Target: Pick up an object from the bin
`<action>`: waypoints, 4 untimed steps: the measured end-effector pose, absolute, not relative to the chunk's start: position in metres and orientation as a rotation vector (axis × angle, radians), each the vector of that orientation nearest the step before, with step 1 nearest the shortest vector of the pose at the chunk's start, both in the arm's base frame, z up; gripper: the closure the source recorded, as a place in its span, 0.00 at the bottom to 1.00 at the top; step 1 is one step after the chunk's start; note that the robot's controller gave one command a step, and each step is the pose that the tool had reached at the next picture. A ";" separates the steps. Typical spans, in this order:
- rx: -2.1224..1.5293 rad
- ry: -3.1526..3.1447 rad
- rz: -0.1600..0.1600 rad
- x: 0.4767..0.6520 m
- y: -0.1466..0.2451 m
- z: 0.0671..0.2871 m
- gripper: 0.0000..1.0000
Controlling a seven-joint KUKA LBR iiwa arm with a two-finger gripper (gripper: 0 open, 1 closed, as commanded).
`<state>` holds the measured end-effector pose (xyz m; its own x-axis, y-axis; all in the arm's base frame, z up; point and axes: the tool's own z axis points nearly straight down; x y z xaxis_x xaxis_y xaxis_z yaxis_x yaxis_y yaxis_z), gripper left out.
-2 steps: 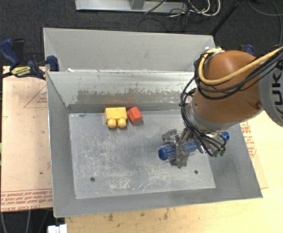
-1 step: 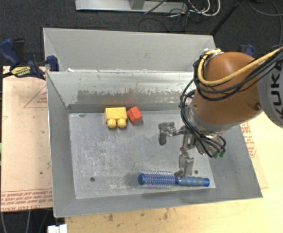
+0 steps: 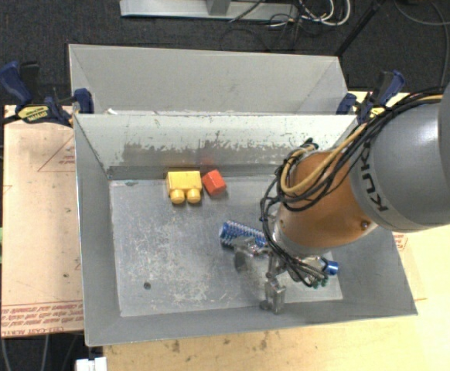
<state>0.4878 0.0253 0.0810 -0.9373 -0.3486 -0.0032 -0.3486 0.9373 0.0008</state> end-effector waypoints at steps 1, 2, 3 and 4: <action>-0.253 3.122 0.000 0.603 -0.012 0.090 0.00; -0.351 3.115 -0.003 0.657 -0.089 0.069 0.00; 0.108 3.135 0.007 0.652 -0.152 0.103 0.00; 0.104 3.138 0.011 0.652 -0.150 0.102 1.00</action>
Offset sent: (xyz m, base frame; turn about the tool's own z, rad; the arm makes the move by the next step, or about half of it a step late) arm 0.1116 -0.0371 0.0086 0.1937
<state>0.6515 -0.1496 0.1019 -0.9978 0.0663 -0.0013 0.0663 0.9978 0.0072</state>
